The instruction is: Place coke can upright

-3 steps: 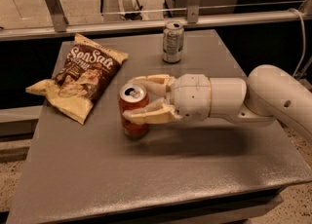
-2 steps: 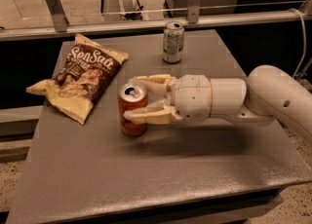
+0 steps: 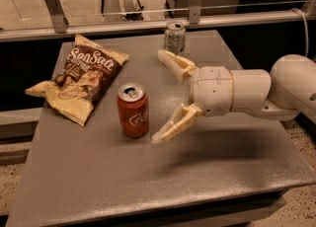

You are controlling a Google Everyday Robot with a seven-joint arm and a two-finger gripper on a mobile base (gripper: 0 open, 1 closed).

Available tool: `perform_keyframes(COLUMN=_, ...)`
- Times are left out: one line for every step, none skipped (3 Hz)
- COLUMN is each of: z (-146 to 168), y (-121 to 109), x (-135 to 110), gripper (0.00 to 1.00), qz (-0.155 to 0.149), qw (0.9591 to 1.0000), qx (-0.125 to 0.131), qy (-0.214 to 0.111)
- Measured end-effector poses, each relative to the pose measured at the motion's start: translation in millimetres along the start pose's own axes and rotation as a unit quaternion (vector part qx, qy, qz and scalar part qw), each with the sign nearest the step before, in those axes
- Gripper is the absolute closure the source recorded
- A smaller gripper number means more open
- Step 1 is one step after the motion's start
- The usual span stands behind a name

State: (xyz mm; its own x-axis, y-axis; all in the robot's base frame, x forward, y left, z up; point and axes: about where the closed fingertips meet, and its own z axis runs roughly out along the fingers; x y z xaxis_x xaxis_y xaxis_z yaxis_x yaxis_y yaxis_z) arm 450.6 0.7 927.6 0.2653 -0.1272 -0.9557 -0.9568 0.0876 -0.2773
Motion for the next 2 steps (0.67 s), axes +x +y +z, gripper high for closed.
perform_keyframes(z=-55.9, y=-3.9, x=-18.9, gripper=0.0, qz=-0.021, qw=0.9992, qx=0.016, qy=0.03)
perform_keyframes(z=-59.5, y=-0.4, x=-24.5, gripper=0.0, qz=-0.026, qw=0.9993, qx=0.006, qy=0.028)
